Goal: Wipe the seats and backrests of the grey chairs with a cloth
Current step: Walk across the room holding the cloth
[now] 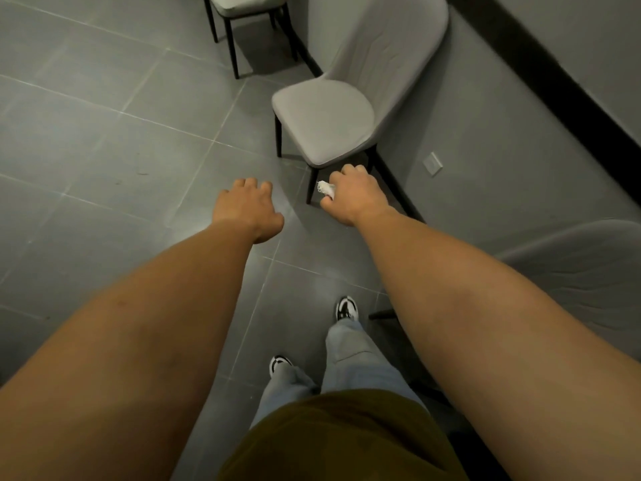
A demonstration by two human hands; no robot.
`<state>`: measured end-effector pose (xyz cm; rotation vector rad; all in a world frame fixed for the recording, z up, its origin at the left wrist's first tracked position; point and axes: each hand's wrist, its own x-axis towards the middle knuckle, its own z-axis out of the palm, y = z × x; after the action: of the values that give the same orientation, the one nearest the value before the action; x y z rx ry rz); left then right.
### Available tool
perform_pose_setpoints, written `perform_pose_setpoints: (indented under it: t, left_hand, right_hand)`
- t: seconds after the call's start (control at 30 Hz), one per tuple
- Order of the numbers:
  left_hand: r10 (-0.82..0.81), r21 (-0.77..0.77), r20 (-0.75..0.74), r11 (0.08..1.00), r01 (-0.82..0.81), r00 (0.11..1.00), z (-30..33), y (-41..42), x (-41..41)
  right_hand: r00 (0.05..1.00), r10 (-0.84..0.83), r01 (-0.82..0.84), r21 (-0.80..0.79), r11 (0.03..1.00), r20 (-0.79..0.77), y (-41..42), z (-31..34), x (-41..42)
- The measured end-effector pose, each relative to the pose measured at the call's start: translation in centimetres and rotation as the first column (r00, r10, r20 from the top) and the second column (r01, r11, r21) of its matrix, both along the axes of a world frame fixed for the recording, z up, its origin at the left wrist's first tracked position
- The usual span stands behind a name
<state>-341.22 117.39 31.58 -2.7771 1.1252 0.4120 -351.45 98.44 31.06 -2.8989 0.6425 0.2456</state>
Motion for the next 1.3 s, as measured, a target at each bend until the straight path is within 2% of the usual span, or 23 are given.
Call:
perform_pose_setpoints:
  t: [0.27, 0.43, 0.73, 0.9, 1.07, 1.3]
  left_hand:
    - [0.096, 0.065, 0.028, 0.993, -0.098, 0.995, -1.0, -0.8, 7.1]
    - [0.163, 0.078, 0.056, 0.983, -0.167, 0.985, -1.1, -4.7, 13.2]
    - [0.230, 0.065, 0.002, 0.971, -0.230, 0.973, -2.4, -8.7, 23.0]
    - [0.251, 0.067, 0.012, 0.966, -0.251, 0.968, -2.5, -7.4, 32.7]
    - [0.210, -0.030, 0.031, 0.977, -0.210, 0.977, -1.6, -7.1, 44.2]
    - [0.189, -0.002, 0.071, 0.982, -0.190, 0.979, 0.6, -4.2, 58.8]
  right_hand:
    - [0.997, 0.074, -0.073, 0.054, 0.996, -0.024, -2.6, -2.7, 8.0]
    - [0.989, 0.148, -0.148, 0.060, 0.987, 0.005, -6.9, -3.1, 15.6]
    - [0.969, 0.238, -0.236, 0.046, 0.971, -0.070, -10.9, -3.7, 28.1]
    - [0.957, 0.276, -0.275, 0.031, 0.961, -0.085, -9.1, -3.7, 36.8]
    - [0.974, 0.221, -0.221, -0.005, 0.975, -0.057, -7.8, -2.3, 47.3]
    - [0.978, 0.207, -0.207, -0.003, 0.978, -0.038, -5.7, -0.6, 60.1]
